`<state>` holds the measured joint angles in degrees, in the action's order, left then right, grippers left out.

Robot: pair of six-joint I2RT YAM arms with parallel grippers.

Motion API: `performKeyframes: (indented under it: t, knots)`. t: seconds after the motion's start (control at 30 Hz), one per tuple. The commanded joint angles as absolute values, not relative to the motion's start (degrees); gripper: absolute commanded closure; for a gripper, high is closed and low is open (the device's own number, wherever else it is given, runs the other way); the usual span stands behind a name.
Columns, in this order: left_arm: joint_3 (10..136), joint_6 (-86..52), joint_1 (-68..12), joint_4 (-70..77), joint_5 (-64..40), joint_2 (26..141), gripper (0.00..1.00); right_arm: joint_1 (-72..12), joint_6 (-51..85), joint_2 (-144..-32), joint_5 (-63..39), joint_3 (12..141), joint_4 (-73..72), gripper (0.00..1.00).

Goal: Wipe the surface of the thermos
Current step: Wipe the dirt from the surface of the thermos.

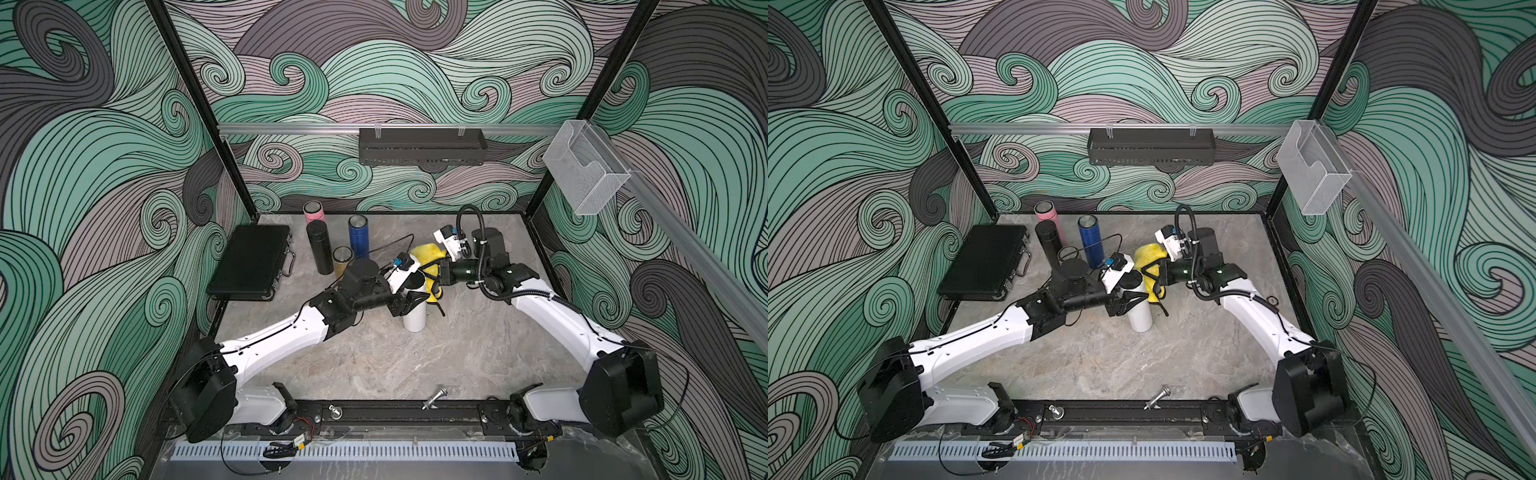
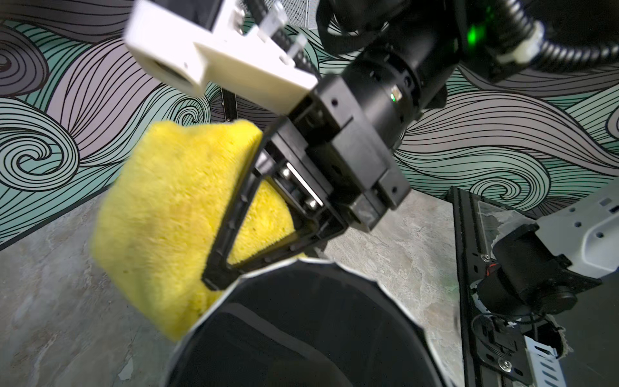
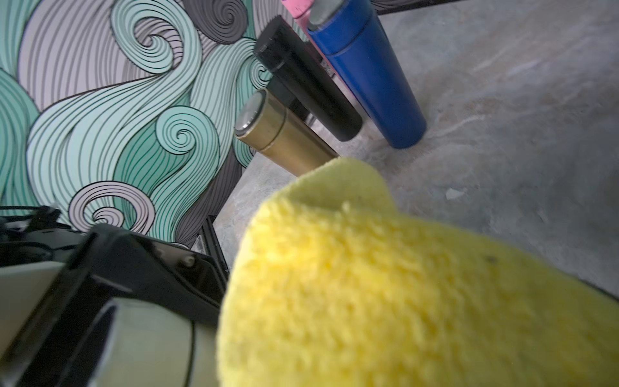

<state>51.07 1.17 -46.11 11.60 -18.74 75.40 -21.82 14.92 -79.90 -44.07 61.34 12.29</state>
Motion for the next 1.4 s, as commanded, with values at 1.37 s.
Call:
performKeyframes:
  t: [1.37]
  knots:
    - [57.0, 5.6, -41.3, 10.2, -38.7, 77.4, 1.0, -19.1, 19.0, -84.7, -58.2, 59.3, 7.5, 1.0]
